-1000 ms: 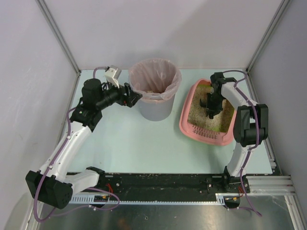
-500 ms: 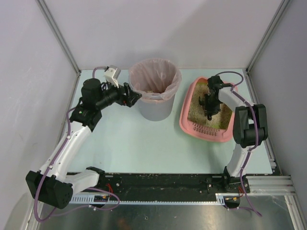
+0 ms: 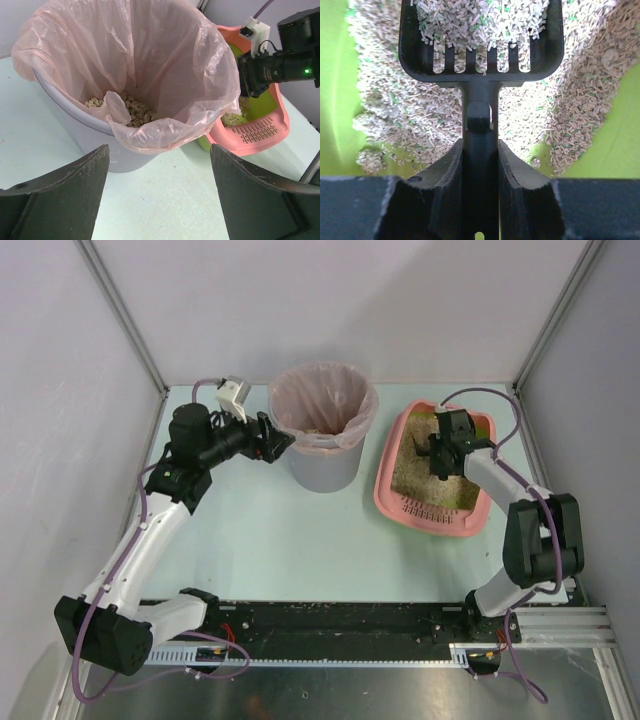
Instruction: Clean the litter box
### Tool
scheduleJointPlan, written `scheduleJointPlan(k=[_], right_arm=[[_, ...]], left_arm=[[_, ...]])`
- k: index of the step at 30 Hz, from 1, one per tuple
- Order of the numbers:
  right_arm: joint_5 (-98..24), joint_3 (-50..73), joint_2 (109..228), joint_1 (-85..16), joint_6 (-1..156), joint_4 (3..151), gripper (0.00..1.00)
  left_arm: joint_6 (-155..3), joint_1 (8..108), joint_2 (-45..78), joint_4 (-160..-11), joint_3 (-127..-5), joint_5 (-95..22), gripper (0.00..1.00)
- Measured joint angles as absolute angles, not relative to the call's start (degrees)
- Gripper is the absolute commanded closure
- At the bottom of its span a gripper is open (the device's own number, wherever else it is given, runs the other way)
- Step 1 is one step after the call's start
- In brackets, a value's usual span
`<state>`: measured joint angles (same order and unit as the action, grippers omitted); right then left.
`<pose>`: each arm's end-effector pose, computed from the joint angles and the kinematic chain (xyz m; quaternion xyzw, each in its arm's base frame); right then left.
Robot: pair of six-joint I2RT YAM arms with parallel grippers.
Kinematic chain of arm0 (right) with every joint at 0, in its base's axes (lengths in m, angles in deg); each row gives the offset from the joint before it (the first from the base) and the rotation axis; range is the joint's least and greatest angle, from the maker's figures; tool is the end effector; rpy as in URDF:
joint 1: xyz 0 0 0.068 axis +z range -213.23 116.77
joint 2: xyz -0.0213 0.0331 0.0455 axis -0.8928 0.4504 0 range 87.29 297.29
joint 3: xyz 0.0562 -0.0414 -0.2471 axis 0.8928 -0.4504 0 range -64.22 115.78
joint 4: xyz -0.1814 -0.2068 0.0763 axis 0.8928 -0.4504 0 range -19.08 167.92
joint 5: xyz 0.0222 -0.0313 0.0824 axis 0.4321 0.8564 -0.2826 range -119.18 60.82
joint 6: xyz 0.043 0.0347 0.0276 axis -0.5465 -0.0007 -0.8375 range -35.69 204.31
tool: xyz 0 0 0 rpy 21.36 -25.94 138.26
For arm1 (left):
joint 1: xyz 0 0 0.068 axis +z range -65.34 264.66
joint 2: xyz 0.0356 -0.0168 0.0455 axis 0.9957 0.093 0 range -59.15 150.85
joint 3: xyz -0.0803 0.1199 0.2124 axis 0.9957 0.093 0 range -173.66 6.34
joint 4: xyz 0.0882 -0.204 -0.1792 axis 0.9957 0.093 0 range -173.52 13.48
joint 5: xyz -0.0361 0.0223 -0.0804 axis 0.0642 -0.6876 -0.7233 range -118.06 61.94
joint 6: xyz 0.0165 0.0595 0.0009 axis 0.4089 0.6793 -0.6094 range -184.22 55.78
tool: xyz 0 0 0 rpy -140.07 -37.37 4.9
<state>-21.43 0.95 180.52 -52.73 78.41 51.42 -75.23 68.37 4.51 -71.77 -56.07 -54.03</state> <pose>0.3654 0.0613 0.1883 -0.0176 0.9504 -0.0204 0.3097 0.2774 -0.1023 0.3633 0.1750 0.7553 -0.3140 0.5480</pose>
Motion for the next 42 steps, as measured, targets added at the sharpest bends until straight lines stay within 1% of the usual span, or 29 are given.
scheduleJointPlan(k=[7, 16, 27, 42], right_arm=[[-19.9, -6.13, 172.93, -50.26, 79.25, 57.28, 1.0], [-15.88, -15.27, 165.96, -46.61, 78.07, 60.4, 1.0], [-11.29, -29.43, 147.27, -45.34, 76.08, 67.53, 1.0], [-12.56, -31.79, 142.09, -47.37, 76.45, 68.14, 1.0]], left_arm=[[-75.38, 68.37, 4.51, -71.77, -56.07, -54.25, 0.14], [-75.4, 68.37, 4.59, -71.77, -56.07, -54.25, 0.14], [-75.38, 68.41, 4.59, -71.77, -56.05, -54.25, 0.14], [-75.38, 68.46, 4.59, -71.77, -56.05, -54.27, 0.14]])
